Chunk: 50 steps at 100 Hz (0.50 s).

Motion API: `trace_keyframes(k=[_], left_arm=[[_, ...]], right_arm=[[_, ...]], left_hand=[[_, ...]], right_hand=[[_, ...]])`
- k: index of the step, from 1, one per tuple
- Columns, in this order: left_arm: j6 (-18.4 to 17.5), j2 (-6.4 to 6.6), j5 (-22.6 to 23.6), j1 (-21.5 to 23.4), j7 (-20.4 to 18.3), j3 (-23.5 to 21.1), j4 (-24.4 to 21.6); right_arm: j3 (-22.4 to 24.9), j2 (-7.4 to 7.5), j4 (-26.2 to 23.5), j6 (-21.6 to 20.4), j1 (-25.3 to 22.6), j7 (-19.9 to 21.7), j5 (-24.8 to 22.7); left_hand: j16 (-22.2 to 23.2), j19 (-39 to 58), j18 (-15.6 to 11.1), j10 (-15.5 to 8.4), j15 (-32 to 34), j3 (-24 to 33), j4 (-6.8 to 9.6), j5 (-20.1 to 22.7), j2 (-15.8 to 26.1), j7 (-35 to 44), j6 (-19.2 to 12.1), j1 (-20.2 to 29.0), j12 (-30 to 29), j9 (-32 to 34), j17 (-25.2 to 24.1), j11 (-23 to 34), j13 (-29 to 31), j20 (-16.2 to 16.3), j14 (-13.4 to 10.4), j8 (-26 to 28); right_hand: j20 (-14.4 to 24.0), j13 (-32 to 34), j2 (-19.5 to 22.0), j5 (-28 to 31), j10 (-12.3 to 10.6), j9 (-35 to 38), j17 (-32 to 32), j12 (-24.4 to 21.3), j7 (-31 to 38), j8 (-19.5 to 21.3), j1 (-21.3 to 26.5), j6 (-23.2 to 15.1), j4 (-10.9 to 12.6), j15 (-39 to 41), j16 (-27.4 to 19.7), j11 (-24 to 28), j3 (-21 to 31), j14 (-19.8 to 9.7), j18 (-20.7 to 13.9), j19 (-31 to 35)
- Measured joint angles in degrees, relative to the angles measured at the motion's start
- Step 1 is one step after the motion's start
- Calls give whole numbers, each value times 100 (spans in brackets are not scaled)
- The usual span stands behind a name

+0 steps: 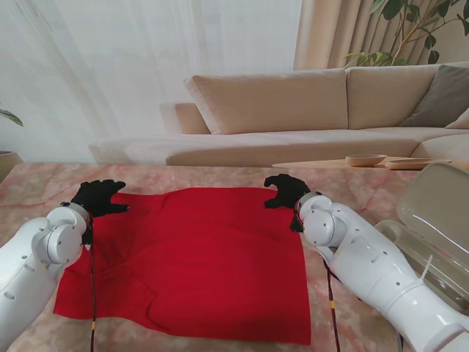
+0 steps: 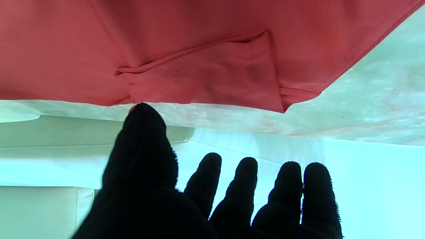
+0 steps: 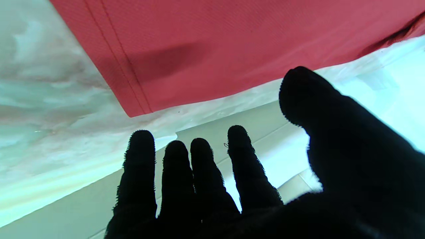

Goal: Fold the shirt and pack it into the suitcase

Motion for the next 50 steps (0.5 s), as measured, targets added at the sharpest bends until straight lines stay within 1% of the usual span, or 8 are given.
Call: trace_keyframes(k=[9,34,36,38,39,50], left_arm=[[2,0,-24,-98,4,91,149],[16,10,-198,-400,-117,386,518],[16,11,-205,-421,-122,406,545],[16,12,-217,-448,-126,435,581],[16,12,-224,-461,-128,450,599],[27,20,-320,-629,-173,637,822]], right_arm=[[-171,-63,306,-69,196,-34,48],[-470,-225,845,-90,566,-74,373],[-492,-236,876,-91,587,-74,388],[-524,-248,916,-93,615,-73,410],[-540,-253,935,-94,628,-73,420],[-661,-328,1159,-111,754,-66,549]], left_hand=[[-12,-8,-2,0,0,0,0,-1,0,0,0,0,0,-23,0,-4,-1,-11,-1,-1],[-14,-75,-11,0,0,0,0,-95,0,-7,-37,0,0,-23,0,-4,-3,-65,-1,-3],[-14,-76,-11,0,0,0,0,-208,0,-90,-76,0,0,-25,0,-4,-3,-66,-1,-19],[-14,-79,-11,0,0,0,0,-235,0,-59,-84,0,0,-93,0,-1,-29,-67,-1,-62],[-15,-80,-11,0,-10,0,0,-288,0,-72,-97,0,-1,-95,0,-17,-137,-67,-2,-64],[-43,-152,-12,-1,-16,0,0,-429,0,-147,-188,0,-63,-164,-1,-9,-145,-70,-5,-143]], right_hand=[[0,-72,51,0,-1,-84,-52,0,0,0,0,0,0,-56,-121,-1,0,-8,0,-85],[0,-130,82,0,-2,-144,-58,-1,0,1,0,0,0,-61,-128,-4,0,-13,-7,-97],[0,-130,83,0,-2,-144,-58,-1,0,0,0,0,0,-61,-128,-4,0,-13,-8,-98],[0,-130,84,0,-2,-144,-58,-1,0,1,0,0,0,-61,-128,-4,0,-13,-8,-98],[0,-130,84,0,-2,-144,-58,-1,0,1,0,0,0,-61,-128,-4,0,-13,-8,-98],[0,-126,95,0,-2,-145,-57,-2,0,24,0,0,0,-8,-129,-4,0,-13,-9,-102]])
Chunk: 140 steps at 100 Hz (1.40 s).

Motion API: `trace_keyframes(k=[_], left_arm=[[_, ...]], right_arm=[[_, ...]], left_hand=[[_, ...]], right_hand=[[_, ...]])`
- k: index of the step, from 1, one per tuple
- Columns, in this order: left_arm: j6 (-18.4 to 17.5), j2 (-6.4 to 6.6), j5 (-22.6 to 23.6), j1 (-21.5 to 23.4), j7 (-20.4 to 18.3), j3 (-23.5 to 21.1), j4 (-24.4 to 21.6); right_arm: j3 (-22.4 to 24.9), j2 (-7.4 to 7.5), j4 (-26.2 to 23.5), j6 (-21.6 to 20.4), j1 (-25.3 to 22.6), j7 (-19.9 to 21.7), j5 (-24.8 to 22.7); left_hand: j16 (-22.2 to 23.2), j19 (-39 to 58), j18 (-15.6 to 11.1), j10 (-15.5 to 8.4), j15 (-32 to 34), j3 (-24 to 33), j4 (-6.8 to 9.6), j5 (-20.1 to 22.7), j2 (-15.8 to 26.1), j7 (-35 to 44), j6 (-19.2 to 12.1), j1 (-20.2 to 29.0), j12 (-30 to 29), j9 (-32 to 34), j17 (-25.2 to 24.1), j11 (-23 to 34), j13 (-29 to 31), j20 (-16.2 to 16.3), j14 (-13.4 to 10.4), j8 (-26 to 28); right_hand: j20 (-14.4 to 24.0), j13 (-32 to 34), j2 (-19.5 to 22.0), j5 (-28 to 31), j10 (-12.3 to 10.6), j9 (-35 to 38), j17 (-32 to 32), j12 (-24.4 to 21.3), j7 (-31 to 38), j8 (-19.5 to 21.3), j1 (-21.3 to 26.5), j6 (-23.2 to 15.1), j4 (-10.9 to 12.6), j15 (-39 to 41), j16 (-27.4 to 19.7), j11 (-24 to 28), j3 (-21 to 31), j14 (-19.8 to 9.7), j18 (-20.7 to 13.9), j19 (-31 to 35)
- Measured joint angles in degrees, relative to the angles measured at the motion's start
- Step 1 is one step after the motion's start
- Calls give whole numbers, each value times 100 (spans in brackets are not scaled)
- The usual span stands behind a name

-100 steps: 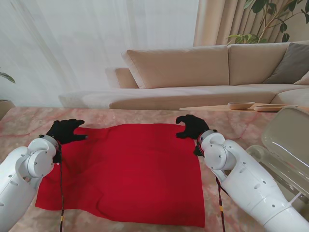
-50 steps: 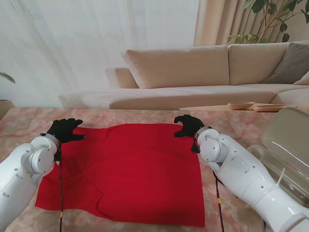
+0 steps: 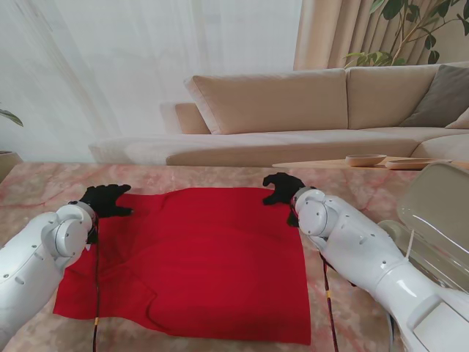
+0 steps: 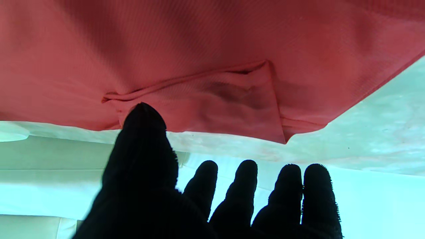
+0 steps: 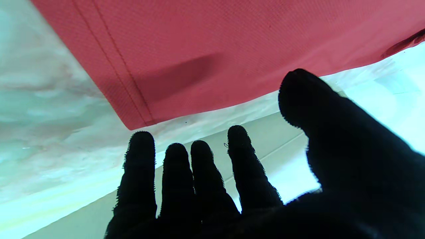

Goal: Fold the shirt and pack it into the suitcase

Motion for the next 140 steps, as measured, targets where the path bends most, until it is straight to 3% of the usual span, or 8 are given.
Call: trace_keyframes(k=[50,108,114,119,125,129,135,140], left_arm=[[-76,-1,-231,-741,356,907,1105],[-224,-43,-675,-1220,269,1434,1642],[-237,-42,-691,-1252,270,1458,1667],[-242,-41,-699,-1270,275,1471,1676],[-244,-39,-705,-1287,284,1497,1689],[-244,-36,-714,-1305,287,1524,1699],[-244,-33,-724,-1331,288,1548,1704],[-245,-33,-730,-1350,288,1559,1706]], right_arm=[[-294,-160,524,-96,271,63,204],[-365,-170,556,-99,312,193,264],[-365,-169,547,-93,315,193,253],[-365,-168,540,-91,315,192,245],[-365,-168,538,-89,315,192,237],[-366,-167,537,-86,315,191,231],[-375,-166,538,-81,315,192,224],[-386,-166,539,-78,313,192,216]], left_hand=[[-132,-1016,-124,-59,-460,0,0,-363,3,-426,-460,0,-222,-282,-7,-420,-381,-125,-202,-314],[201,739,24,-29,-129,-15,-5,-241,-96,-5,-463,59,41,63,30,0,338,973,-190,-95],[263,1037,51,-27,-130,-14,-5,-168,-147,161,-463,60,87,165,96,0,452,1057,-174,-67],[305,1191,96,-26,-131,-14,-6,20,-155,248,-426,60,156,231,161,18,533,1131,-171,-11],[384,1411,107,-20,-131,-13,-6,267,-191,520,-359,63,207,283,234,58,571,1249,-162,142],[405,1561,112,-5,-132,-25,-23,290,-224,683,-317,136,255,344,293,58,647,1345,-143,206],[596,1828,169,-2,-90,-25,-23,396,-261,868,-293,139,357,505,384,58,783,1538,-142,314],[825,2019,177,-1,80,-25,-23,413,-291,1073,-251,147,501,585,465,125,847,1725,-141,425]], right_hand=[[143,151,2,0,0,-18,124,-74,0,43,0,0,0,375,115,-1,0,17,14,-37],[610,712,-10,121,0,412,552,161,20,107,-2,0,0,1058,707,413,1,25,98,783],[929,769,-31,147,6,499,2309,321,77,109,-1,-3,0,1326,911,536,10,10,-968,1193],[1321,832,-43,184,6,568,1598,502,83,110,-1,-3,0,1790,1233,689,45,8,-36,226],[1626,916,-46,191,6,632,1305,614,95,110,-1,-3,0,2111,1420,821,59,7,109,375],[1716,1015,-54,195,6,646,2522,728,152,111,-1,-2,0,2415,1635,896,64,34,-860,1164],[1808,1106,-99,320,6,703,3245,879,236,133,-1,-5,0,2774,1833,1040,87,54,-1266,1270],[1978,1084,-104,320,6,796,2207,1013,244,184,-1,-6,0,2977,2000,1153,127,71,-212,386]])
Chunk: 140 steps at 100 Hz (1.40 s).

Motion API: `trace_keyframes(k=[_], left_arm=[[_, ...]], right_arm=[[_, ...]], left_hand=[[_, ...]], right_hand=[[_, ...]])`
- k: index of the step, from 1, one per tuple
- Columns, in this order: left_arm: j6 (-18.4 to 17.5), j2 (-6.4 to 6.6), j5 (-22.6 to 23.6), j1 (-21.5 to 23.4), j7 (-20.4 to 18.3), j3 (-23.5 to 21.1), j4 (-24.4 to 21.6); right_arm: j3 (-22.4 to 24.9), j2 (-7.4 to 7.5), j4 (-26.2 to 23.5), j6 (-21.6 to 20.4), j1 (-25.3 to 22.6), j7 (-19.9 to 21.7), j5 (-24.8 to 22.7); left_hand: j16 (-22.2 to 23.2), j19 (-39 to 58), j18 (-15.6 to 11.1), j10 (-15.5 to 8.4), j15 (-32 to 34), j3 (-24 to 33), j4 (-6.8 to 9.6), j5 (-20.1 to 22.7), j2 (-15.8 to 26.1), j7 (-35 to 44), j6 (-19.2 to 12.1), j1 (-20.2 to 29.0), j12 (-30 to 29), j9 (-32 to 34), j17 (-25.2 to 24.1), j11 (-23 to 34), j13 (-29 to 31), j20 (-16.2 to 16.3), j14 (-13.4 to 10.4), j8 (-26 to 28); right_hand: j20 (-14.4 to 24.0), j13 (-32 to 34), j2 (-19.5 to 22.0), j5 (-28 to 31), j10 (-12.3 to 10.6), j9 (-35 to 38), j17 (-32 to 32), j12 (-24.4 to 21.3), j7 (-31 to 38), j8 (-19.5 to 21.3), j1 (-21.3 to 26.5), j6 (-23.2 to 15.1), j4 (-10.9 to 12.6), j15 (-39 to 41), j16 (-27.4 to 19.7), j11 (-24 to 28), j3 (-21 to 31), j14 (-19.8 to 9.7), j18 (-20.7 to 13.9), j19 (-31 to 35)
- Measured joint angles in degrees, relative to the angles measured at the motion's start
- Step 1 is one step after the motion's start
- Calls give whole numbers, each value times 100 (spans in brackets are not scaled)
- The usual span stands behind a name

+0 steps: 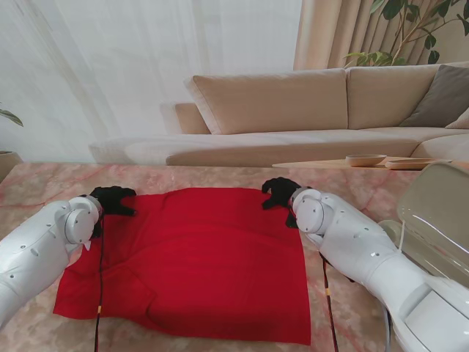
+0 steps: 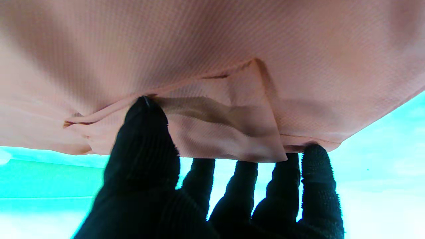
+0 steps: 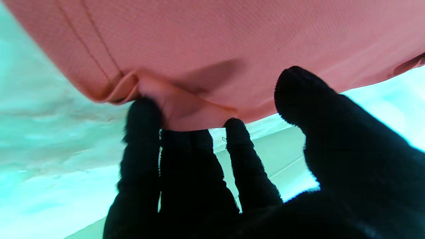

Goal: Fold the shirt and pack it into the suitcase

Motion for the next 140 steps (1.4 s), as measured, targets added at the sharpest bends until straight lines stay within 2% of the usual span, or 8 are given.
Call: trace_keyframes(k=[20,42,51,67,77,85,98,140], left_arm=[[-1,3,-37,-97,48,127,53],[-21,4,-54,-194,100,265,127],[-20,3,-66,-211,119,301,147],[-18,-11,-127,-260,178,391,204],[-21,-33,-165,-277,230,408,241],[-31,-46,-191,-285,254,410,261],[-37,-78,-400,-245,104,301,262],[376,-221,-967,158,-259,-437,-64]], right_arm=[[-66,10,11,-4,0,-10,-104],[-155,11,49,-2,21,-57,-180],[-194,-5,105,3,44,-102,-180],[-287,-67,283,-11,106,-259,-189],[-305,-96,347,-11,119,-364,-239],[-323,-123,405,-11,125,-481,-272],[-325,-163,493,-45,133,-626,-295],[-56,-167,481,-317,57,-627,-158]], left_hand=[[976,720,76,3,293,32,4,78,-194,775,157,218,528,247,326,457,352,622,58,429],[2349,1534,202,3,2676,222,18,97,-425,1554,246,434,1217,329,711,936,1581,1289,-66,918],[2719,1801,207,3,2996,1797,-46,37,-892,1898,248,105,1574,281,917,933,1850,1550,-157,1115],[3212,2383,207,-10,3639,2316,-217,83,-1295,2685,255,152,3166,411,1386,1089,2353,1868,-270,1680],[3486,2735,204,-69,4085,2298,-357,96,-1412,3160,238,272,3625,696,1802,1237,2651,2051,-361,2063],[3624,3017,188,-199,4423,2475,-376,102,-1533,3518,140,272,3912,1011,2172,1558,2945,2127,-440,2354],[3767,3385,130,-1193,4751,3169,-514,103,-1505,3965,24,272,3999,2528,2544,3111,3253,2200,-442,2730],[3870,4043,131,-633,5491,4792,-500,453,-1996,4840,18,264,4347,2629,3299,3647,3899,2263,-429,3336]], right_hand=[[99,293,-63,225,0,194,-1084,278,223,159,0,-35,-1,631,415,290,73,9,441,1406],[-27,556,-174,386,0,404,-906,576,517,361,9,-100,-1,965,615,650,225,55,437,2075],[-27,817,-298,510,-3,569,-652,787,837,598,23,-221,0,1231,765,936,367,49,426,2333],[-28,1403,-543,648,-92,1033,-32,1113,1669,949,572,-437,-7,1682,921,1392,613,-52,361,2713],[-29,1840,-899,704,-228,1399,395,1629,2630,826,828,-609,-547,1977,1066,1587,900,-111,313,3005],[-29,2195,-1241,704,-306,1669,761,1856,3297,754,1102,-761,-762,2153,1119,1696,1224,-151,281,3154],[-29,2544,-1579,711,-458,2014,1232,2008,3976,739,1390,-962,-987,2308,1119,1835,1526,-207,247,3295],[115,3022,-2192,935,-621,2322,1714,2143,4736,883,1463,-1124,-988,2434,1476,2156,2203,-260,247,3373]])
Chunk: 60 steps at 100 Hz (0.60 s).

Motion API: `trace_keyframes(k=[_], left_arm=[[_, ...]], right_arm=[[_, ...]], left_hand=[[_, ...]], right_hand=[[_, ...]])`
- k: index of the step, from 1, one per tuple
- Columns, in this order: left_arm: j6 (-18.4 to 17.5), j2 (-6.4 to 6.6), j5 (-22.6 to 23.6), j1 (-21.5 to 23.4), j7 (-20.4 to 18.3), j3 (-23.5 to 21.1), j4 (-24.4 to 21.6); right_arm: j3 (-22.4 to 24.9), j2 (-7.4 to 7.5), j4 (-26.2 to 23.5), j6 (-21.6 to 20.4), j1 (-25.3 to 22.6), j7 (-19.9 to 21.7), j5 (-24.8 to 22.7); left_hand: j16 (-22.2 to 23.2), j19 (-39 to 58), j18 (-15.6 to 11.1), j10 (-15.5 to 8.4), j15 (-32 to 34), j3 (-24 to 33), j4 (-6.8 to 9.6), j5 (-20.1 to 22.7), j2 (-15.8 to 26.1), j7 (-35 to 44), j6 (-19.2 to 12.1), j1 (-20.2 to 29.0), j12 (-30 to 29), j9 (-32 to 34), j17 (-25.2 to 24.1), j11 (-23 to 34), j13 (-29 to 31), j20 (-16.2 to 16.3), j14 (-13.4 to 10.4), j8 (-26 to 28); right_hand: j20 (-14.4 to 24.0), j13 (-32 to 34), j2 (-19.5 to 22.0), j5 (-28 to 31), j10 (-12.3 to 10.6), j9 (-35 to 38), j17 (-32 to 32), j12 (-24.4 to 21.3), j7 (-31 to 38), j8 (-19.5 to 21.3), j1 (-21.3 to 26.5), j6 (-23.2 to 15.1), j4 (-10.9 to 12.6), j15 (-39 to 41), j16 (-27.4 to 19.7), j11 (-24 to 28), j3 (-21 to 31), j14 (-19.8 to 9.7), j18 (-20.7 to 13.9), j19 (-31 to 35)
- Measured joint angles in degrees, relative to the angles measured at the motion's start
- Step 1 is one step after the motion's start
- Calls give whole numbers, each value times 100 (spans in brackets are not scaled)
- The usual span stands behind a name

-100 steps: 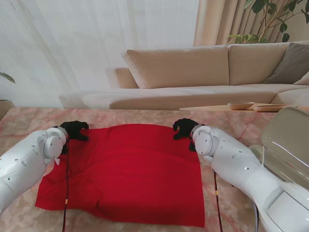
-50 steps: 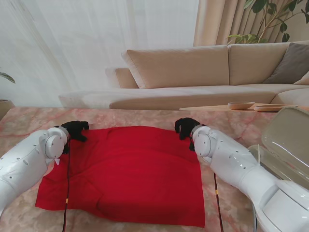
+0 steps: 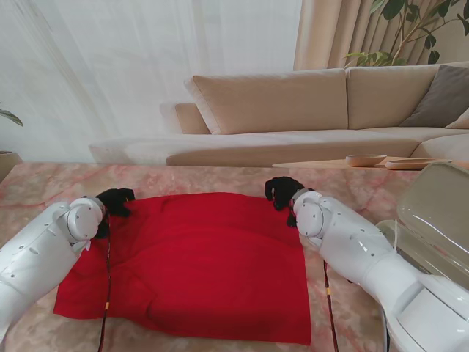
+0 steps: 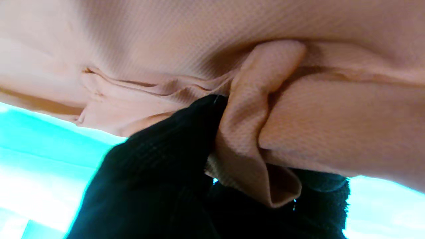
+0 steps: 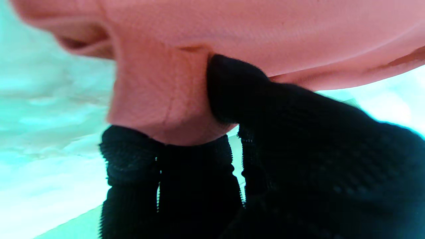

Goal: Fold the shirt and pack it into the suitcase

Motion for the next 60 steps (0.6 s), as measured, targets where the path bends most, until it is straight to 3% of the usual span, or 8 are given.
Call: trace_keyframes(k=[22,40,60], left_arm=[[163,-15,-81,363,-137,-451,-457],[104,-20,-115,503,-141,-649,-663],[61,-82,-88,546,458,-724,-768]], right_arm=[[260,71,-283,-15,-146,-86,-78],[454,136,-540,9,-255,-188,-206],[609,169,-690,71,-314,-325,-271]], left_hand=[[0,6,24,66,2,164,-10,204,-540,69,1,15,93,153,20,0,21,1,11,64],[0,7,54,60,2,164,-11,205,-560,71,1,16,128,153,20,0,22,1,17,70],[0,8,80,60,3,158,-18,205,-566,72,1,96,149,153,-4,0,22,64,71,106]], right_hand=[[139,101,-79,19,-66,71,62,45,133,128,78,-89,-6,19,10,64,63,-5,0,52],[285,109,-132,64,-84,127,90,50,148,153,144,-136,-17,66,60,77,87,-5,0,59],[424,112,-143,187,-85,130,123,53,220,224,144,-202,-20,94,61,123,117,-5,0,67]])
